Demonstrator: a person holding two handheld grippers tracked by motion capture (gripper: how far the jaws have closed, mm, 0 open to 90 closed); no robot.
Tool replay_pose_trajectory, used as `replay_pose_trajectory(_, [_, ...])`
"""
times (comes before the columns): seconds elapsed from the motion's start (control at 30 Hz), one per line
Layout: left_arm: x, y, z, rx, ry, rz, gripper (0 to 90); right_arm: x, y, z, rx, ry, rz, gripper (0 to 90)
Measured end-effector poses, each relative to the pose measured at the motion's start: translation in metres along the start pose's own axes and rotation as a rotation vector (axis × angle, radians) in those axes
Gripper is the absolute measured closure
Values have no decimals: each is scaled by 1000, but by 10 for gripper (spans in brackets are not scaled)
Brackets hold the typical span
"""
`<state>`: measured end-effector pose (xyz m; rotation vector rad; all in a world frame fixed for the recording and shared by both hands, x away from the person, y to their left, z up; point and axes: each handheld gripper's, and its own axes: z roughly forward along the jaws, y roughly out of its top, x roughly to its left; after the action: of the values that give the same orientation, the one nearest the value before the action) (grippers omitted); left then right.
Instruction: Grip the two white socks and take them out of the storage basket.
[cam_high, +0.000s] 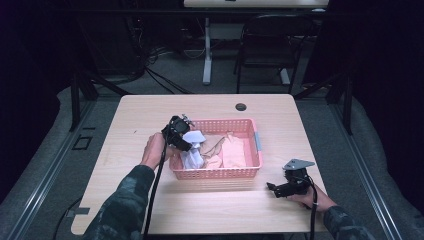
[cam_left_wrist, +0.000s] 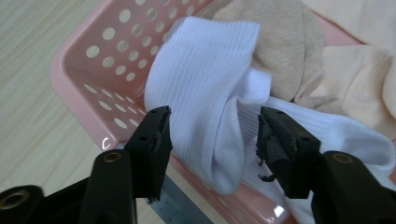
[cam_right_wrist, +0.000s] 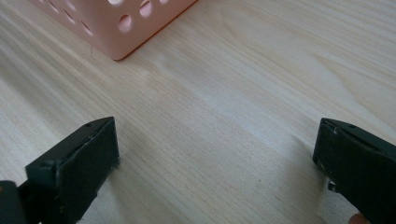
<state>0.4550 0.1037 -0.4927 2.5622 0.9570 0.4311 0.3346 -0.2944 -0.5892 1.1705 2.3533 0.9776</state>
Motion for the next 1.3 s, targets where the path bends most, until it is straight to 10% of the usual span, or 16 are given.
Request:
replay_pose_trajectory(0.5, [0, 2, 11, 54, 28, 12, 833, 0, 0, 0, 1, -2, -1, 0])
replay_pose_trajectory(1.3, [5, 2, -51, -123, 28, -1, 851, 0, 0, 0, -1, 1, 0, 0])
